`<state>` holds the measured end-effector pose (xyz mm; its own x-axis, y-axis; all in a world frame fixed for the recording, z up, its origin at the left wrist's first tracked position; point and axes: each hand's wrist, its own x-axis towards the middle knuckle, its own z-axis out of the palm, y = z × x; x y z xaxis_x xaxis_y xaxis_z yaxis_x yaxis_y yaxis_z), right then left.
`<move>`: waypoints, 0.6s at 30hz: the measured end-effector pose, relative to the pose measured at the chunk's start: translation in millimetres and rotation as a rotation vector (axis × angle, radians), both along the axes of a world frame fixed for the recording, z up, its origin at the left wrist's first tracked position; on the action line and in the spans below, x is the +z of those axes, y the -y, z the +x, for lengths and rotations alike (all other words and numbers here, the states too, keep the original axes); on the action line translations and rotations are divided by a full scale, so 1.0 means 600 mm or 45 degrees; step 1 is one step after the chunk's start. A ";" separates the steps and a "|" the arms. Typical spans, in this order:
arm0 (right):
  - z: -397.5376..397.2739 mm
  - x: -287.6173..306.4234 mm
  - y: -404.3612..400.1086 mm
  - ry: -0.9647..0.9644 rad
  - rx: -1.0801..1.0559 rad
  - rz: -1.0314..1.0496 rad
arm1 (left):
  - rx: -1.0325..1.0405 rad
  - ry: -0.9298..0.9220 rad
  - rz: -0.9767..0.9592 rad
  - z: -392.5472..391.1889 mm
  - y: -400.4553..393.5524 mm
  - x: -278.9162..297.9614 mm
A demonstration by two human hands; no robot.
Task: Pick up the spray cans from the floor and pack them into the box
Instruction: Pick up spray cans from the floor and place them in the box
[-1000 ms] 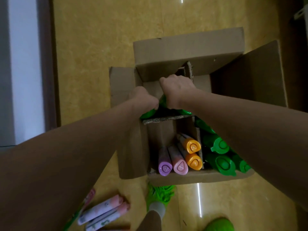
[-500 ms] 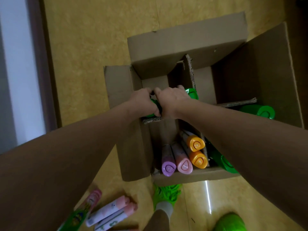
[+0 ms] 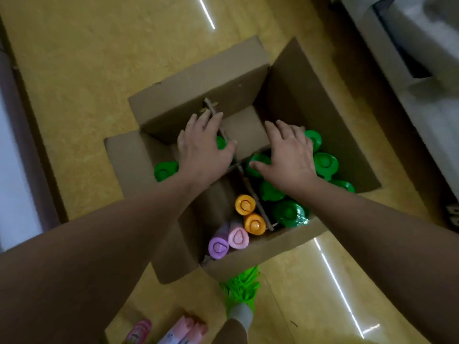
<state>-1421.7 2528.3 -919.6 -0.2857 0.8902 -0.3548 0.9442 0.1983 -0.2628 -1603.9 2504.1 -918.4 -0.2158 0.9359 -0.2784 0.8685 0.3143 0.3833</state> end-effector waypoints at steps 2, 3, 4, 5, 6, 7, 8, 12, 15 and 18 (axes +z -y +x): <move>0.069 0.006 0.023 0.006 -0.133 0.010 | -0.152 -0.030 0.032 0.062 0.002 0.009; 0.107 0.009 0.039 0.003 -0.191 0.014 | -0.232 -0.036 0.040 0.098 0.007 0.011; 0.146 0.011 0.059 -0.001 -0.250 0.015 | -0.307 -0.036 0.050 0.138 0.013 0.013; 0.186 0.013 0.080 -0.007 -0.312 0.014 | -0.374 -0.026 0.067 0.177 0.020 0.014; 0.226 0.013 0.101 -0.015 -0.377 0.014 | -0.435 -0.012 0.085 0.219 0.025 0.016; 0.268 0.012 0.123 -0.022 -0.448 0.013 | -0.503 0.002 0.099 0.262 0.030 0.018; 0.309 0.011 0.145 -0.024 -0.521 0.013 | -0.575 0.014 0.100 0.306 0.034 0.019; 0.464 -0.005 0.250 -0.005 -0.807 0.004 | -0.819 0.053 0.074 0.482 0.079 0.016; 0.569 -0.028 0.349 -0.005 -1.013 -0.002 | -0.977 0.078 0.029 0.603 0.146 -0.004; 0.667 -0.053 0.457 0.011 -1.235 -0.026 | -1.102 0.130 -0.044 0.716 0.222 -0.027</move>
